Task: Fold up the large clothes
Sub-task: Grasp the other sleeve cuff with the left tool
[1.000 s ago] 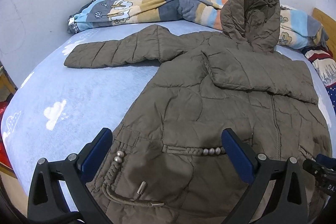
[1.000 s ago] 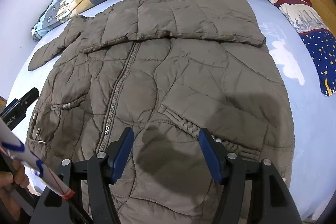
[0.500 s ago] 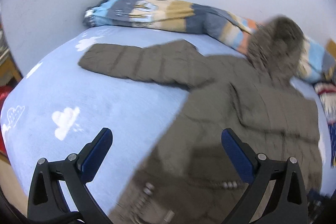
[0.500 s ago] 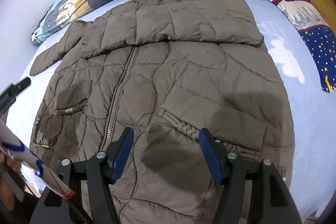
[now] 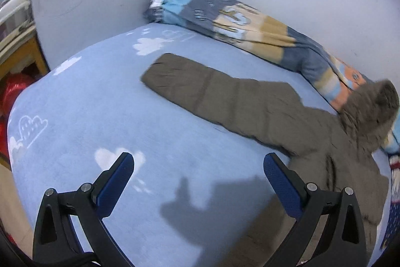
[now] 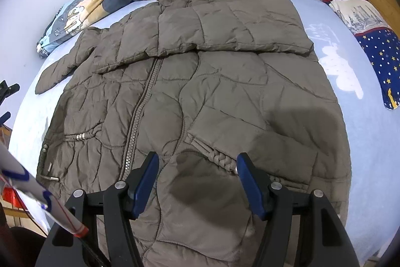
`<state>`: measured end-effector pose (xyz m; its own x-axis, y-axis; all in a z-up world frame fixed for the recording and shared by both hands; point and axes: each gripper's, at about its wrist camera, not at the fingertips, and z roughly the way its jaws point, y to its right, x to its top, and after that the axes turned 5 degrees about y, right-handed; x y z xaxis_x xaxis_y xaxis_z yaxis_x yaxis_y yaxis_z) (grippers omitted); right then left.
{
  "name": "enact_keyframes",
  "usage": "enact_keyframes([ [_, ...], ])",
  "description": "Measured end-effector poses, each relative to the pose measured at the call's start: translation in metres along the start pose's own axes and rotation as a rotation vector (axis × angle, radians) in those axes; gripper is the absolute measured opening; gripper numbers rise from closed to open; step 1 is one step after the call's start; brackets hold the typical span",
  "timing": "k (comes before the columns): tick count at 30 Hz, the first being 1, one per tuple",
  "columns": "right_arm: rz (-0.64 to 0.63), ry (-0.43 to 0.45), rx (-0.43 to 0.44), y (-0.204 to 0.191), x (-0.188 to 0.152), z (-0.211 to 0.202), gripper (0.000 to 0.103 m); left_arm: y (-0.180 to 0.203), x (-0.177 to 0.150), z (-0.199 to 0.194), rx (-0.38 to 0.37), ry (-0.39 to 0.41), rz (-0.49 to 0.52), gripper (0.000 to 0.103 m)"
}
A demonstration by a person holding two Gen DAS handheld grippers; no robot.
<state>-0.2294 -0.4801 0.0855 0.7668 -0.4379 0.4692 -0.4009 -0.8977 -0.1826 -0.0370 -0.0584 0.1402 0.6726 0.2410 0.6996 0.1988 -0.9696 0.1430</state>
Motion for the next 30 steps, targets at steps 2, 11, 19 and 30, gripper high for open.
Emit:
enact_keyframes([
  [2,-0.005,0.001,0.003,-0.001,-0.001,0.0,0.069,-0.018,0.006,0.009,0.027,-0.007,-0.035,0.103],
  [11,-0.014,0.037,0.039,-0.009,0.002,-0.004,0.069,-0.066,0.023,0.04,0.068,-0.023,-0.156,0.103],
  [19,-0.115,0.126,0.07,-0.03,0.002,-0.022,0.069,-0.094,0.04,0.071,-0.027,-0.06,-0.271,0.103],
  [30,-0.103,0.057,0.068,-0.024,-0.001,0.001,0.069,-0.12,0.056,0.141,-0.159,-0.111,-0.484,0.077],
])
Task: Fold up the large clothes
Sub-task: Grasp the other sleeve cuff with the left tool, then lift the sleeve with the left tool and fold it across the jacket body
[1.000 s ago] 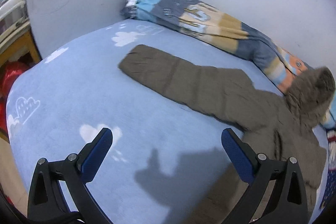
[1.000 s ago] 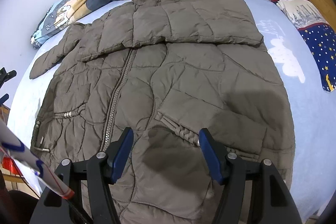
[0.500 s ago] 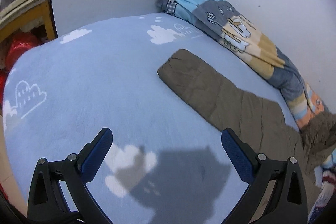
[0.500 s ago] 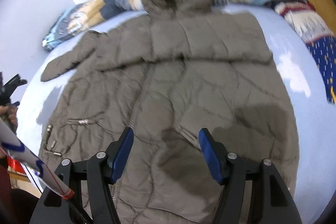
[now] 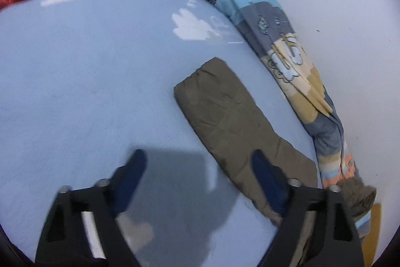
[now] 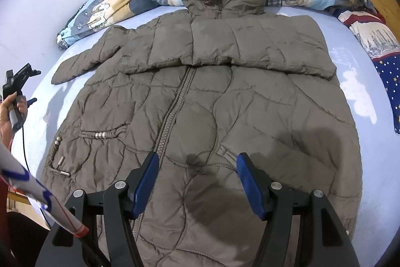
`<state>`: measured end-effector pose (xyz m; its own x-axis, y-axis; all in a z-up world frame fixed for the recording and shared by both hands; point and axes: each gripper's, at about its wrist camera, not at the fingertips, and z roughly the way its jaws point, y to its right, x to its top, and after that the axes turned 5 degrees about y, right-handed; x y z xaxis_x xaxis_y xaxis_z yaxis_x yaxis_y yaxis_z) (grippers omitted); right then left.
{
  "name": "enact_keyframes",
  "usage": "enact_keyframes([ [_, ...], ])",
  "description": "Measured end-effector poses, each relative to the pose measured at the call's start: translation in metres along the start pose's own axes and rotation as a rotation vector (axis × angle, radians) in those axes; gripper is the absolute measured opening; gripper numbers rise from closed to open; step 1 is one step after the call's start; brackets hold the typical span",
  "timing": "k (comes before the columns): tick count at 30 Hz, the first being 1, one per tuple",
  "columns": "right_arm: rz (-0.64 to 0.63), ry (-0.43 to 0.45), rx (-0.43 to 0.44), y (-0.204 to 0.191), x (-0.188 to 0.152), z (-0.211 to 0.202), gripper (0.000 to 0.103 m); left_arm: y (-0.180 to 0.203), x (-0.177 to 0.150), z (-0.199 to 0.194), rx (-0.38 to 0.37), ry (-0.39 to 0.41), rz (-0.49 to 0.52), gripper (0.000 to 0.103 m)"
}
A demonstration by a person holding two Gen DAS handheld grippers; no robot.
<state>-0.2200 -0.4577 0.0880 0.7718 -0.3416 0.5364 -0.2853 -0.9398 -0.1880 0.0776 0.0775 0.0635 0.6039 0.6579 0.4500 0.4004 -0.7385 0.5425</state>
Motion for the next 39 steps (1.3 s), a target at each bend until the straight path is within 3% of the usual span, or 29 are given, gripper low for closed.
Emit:
enact_keyframes([
  [2,-0.009,-0.013,0.0,-0.001,-0.001,0.004,0.069,-0.005,0.004,0.015,-0.007,-0.012,-0.035,0.067],
  [4,-0.024,-0.023,-0.011,-0.002,-0.001,0.009,0.069,-0.007,0.01,0.025,-0.014,-0.008,-0.05,0.064],
  [9,-0.023,-0.038,-0.015,0.001,-0.001,0.016,0.069,-0.016,0.025,0.049,-0.104,0.021,-0.125,0.063],
  [12,-0.01,-0.047,-0.022,0.005,-0.002,0.018,0.069,-0.024,0.023,0.072,-0.111,0.005,-0.164,0.063],
  [21,-0.016,-0.046,-0.034,0.008,0.0,0.028,0.069,-0.004,0.027,0.096,-0.171,0.089,-0.081,0.062],
  [22,-0.016,-0.046,-0.037,0.008,0.0,0.029,0.069,0.0,0.027,0.096,-0.166,0.108,-0.052,0.05],
  [23,-0.018,-0.046,-0.039,0.008,0.0,0.029,0.069,0.001,0.026,0.097,-0.166,0.108,-0.039,0.027],
  [25,-0.025,-0.044,-0.045,0.007,-0.001,0.031,0.069,-0.004,0.026,0.1,-0.215,0.086,-0.075,0.019],
  [31,-0.012,-0.038,-0.042,0.008,-0.001,0.027,0.069,0.008,0.026,0.079,-0.211,0.112,-0.049,0.018],
  [39,0.109,-0.004,-0.054,0.032,0.01,0.013,0.069,0.068,0.02,0.009,-0.272,0.161,0.062,0.018],
])
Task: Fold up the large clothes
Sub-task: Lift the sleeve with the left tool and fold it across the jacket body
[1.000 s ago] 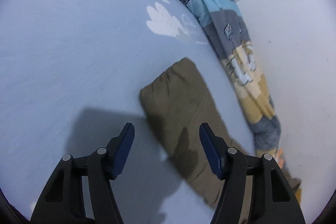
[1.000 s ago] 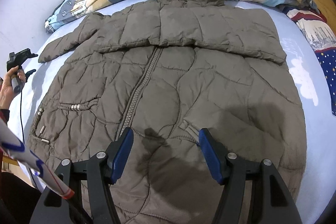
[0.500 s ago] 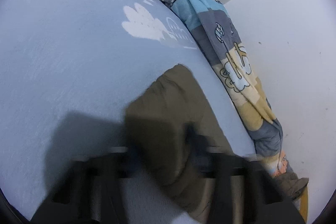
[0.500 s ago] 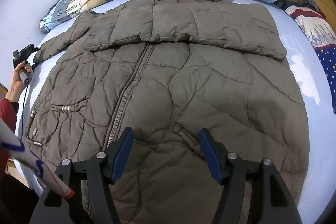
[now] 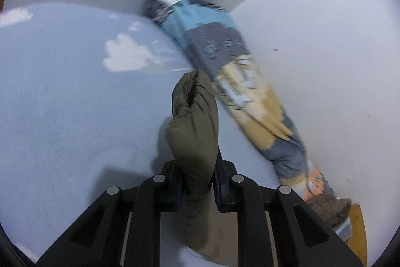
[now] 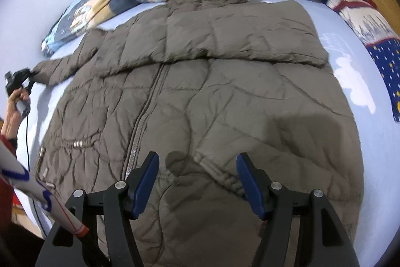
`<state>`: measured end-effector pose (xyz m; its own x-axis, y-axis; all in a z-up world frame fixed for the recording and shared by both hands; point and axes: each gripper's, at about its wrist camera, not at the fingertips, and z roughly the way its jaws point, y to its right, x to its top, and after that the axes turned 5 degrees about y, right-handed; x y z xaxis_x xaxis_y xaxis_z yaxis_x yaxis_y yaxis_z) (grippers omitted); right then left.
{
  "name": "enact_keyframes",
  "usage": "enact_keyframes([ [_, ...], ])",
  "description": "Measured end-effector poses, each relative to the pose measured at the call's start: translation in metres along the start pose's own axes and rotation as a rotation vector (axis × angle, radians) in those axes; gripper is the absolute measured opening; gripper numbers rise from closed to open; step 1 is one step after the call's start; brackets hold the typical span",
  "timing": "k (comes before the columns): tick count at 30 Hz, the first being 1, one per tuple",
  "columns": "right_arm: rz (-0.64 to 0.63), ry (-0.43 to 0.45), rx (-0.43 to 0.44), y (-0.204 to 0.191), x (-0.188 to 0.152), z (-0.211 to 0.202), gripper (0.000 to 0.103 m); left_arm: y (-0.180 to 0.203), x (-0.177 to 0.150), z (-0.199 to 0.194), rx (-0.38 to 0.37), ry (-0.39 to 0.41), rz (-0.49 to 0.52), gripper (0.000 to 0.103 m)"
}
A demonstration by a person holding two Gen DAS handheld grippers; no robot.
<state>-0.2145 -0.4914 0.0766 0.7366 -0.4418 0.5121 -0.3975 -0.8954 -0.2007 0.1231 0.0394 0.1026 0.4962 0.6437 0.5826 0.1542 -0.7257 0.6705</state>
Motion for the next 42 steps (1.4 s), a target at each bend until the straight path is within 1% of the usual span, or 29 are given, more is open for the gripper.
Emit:
enact_keyframes([
  [2,0.027,0.018,-0.007,0.006,0.004,-0.005,0.069,0.028,-0.001,-0.017,-0.033,0.003,0.036,0.017],
  [3,0.038,0.028,-0.012,0.009,0.006,-0.008,0.069,0.037,-0.001,-0.023,-0.044,0.005,0.043,0.017],
  [7,0.073,0.066,-0.035,0.023,0.011,-0.022,0.069,0.091,-0.006,-0.056,-0.126,0.021,0.098,0.017],
  [10,0.099,0.094,-0.035,0.032,0.014,-0.033,0.069,0.144,-0.015,-0.087,-0.218,0.034,0.177,0.017],
  [12,0.103,0.11,-0.037,0.035,0.014,-0.038,0.069,0.171,-0.025,-0.1,-0.275,0.031,0.21,0.018],
  [14,0.107,0.125,-0.04,0.039,0.016,-0.044,0.069,0.204,-0.045,-0.109,-0.335,0.007,0.264,0.017],
  [16,0.121,0.135,-0.039,0.045,0.016,-0.049,0.069,0.236,-0.072,-0.112,-0.385,-0.035,0.33,0.017],
  [19,0.143,0.149,-0.035,0.053,0.016,-0.055,0.069,0.271,-0.112,-0.107,-0.434,-0.098,0.397,0.018],
  [22,0.161,0.164,-0.034,0.059,0.017,-0.061,0.069,0.306,-0.164,-0.097,-0.484,-0.18,0.476,0.018],
  [23,0.166,0.167,-0.033,0.061,0.018,-0.062,0.069,0.313,-0.177,-0.095,-0.491,-0.198,0.497,0.018],
  [26,0.177,0.171,-0.031,0.066,0.018,-0.065,0.069,0.333,-0.232,-0.085,-0.514,-0.281,0.58,0.018],
  [28,0.189,0.175,-0.027,0.069,0.018,-0.067,0.069,0.34,-0.265,-0.079,-0.522,-0.318,0.611,0.018],
  [29,0.194,0.177,-0.026,0.07,0.019,-0.068,0.069,0.344,-0.289,-0.075,-0.529,-0.35,0.619,0.018],
  [31,0.21,0.184,-0.027,0.073,0.019,-0.07,0.069,0.348,-0.32,-0.069,-0.533,-0.391,0.61,0.018],
  [32,0.22,0.188,-0.028,0.075,0.02,-0.071,0.069,0.349,-0.343,-0.061,-0.532,-0.434,0.605,0.018],
  [33,0.228,0.192,-0.028,0.077,0.02,-0.073,0.069,0.351,-0.359,-0.062,-0.528,-0.455,0.612,0.018],
  [34,0.236,0.195,-0.029,0.079,0.021,-0.074,0.069,0.355,-0.378,-0.064,-0.515,-0.475,0.628,0.018],
  [35,0.241,0.197,-0.032,0.08,0.021,-0.075,0.069,0.356,-0.4,-0.058,-0.493,-0.5,0.657,0.018],
  [36,0.245,0.199,-0.034,0.081,0.021,-0.076,0.069,0.355,-0.415,-0.053,-0.477,-0.519,0.681,0.018],
  [40,0.268,0.209,-0.044,0.09,0.021,-0.082,0.069,0.352,-0.458,-0.044,-0.411,-0.552,0.776,0.018],
  [42,0.285,0.212,-0.041,0.096,0.021,-0.084,0.069,0.347,-0.466,-0.041,-0.375,-0.569,0.818,0.024],
])
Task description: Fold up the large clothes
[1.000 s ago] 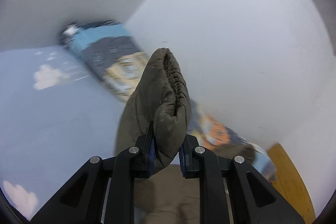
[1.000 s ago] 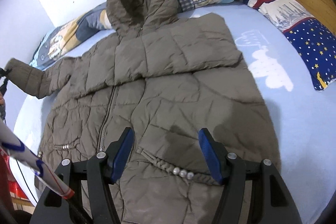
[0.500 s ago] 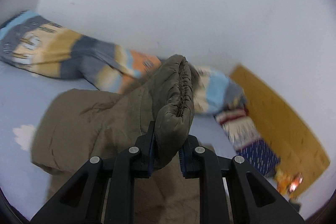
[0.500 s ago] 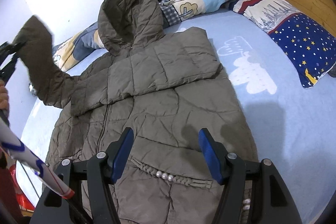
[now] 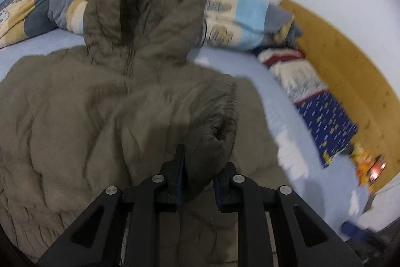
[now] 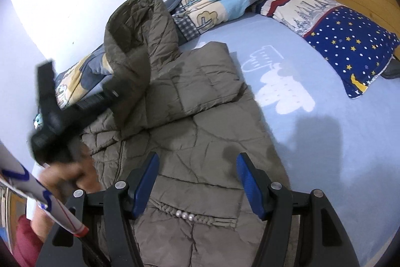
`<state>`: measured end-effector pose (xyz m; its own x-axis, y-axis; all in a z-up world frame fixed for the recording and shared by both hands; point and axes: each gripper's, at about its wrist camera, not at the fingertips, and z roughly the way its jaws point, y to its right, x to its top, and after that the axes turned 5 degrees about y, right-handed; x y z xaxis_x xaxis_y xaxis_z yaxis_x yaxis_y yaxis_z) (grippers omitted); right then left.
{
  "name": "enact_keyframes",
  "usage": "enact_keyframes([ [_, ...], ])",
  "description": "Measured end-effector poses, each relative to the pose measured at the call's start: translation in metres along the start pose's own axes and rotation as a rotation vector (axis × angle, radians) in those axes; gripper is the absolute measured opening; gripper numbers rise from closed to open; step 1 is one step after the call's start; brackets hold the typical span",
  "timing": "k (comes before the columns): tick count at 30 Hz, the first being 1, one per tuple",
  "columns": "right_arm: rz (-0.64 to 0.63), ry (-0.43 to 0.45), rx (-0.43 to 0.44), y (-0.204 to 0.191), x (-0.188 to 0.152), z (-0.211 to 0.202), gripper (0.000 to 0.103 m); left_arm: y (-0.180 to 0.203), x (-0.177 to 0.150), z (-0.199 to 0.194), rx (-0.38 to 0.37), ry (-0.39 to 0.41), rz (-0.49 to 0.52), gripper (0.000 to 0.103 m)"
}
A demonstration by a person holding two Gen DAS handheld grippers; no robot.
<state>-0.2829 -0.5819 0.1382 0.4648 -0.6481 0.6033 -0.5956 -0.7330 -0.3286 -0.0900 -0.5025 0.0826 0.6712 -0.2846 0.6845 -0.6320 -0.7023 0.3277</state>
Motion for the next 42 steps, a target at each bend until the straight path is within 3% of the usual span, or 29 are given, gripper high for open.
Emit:
enact_keyframes([
  [4,0.033,0.014,0.005,0.007,0.006,-0.004,0.069,0.013,-0.014,-0.027,0.025,-0.006,0.073,0.06],
  [5,0.039,0.021,0.001,0.009,0.008,-0.006,0.069,0.016,-0.02,-0.039,0.024,-0.001,0.081,0.065],
  [11,0.13,0.037,0.01,0.029,0.017,-0.011,0.069,-0.001,-0.038,-0.11,0.06,0.015,0.047,0.065],
  [15,0.176,0.014,0.018,0.041,0.017,-0.009,0.069,-0.039,-0.059,-0.169,0.147,0.038,-0.024,0.065],
  [20,0.191,-0.004,0.012,0.056,0.012,-0.011,0.069,-0.117,-0.097,-0.241,0.33,0.058,-0.14,0.069],
  [23,0.174,-0.023,-0.005,0.067,0.004,-0.014,0.069,-0.182,-0.131,-0.273,0.456,0.029,-0.273,0.069],
  [25,0.167,-0.047,-0.018,0.077,-0.002,-0.013,0.069,-0.213,-0.152,-0.285,0.48,0.005,-0.364,0.069],
  [27,0.158,-0.074,-0.029,0.086,-0.009,-0.012,0.069,-0.244,-0.171,-0.295,0.459,-0.005,-0.477,0.069],
  [29,0.144,-0.105,-0.048,0.096,-0.021,-0.011,0.069,-0.261,-0.182,-0.29,0.359,-0.033,-0.54,0.069],
  [33,0.11,-0.159,-0.099,0.11,-0.047,-0.01,0.069,-0.261,-0.198,-0.267,0.296,-0.107,-0.541,0.069],
  [36,0.083,-0.21,-0.127,0.118,-0.067,-0.01,0.07,-0.247,-0.202,-0.257,0.333,-0.123,-0.484,0.067],
  [38,0.08,-0.221,-0.133,0.124,-0.078,-0.013,0.074,-0.235,-0.202,-0.254,0.361,-0.117,-0.449,0.053],
  [42,0.13,-0.27,-0.066,0.132,-0.097,-0.012,0.081,-0.218,-0.207,-0.256,0.379,-0.099,-0.418,0.038],
])
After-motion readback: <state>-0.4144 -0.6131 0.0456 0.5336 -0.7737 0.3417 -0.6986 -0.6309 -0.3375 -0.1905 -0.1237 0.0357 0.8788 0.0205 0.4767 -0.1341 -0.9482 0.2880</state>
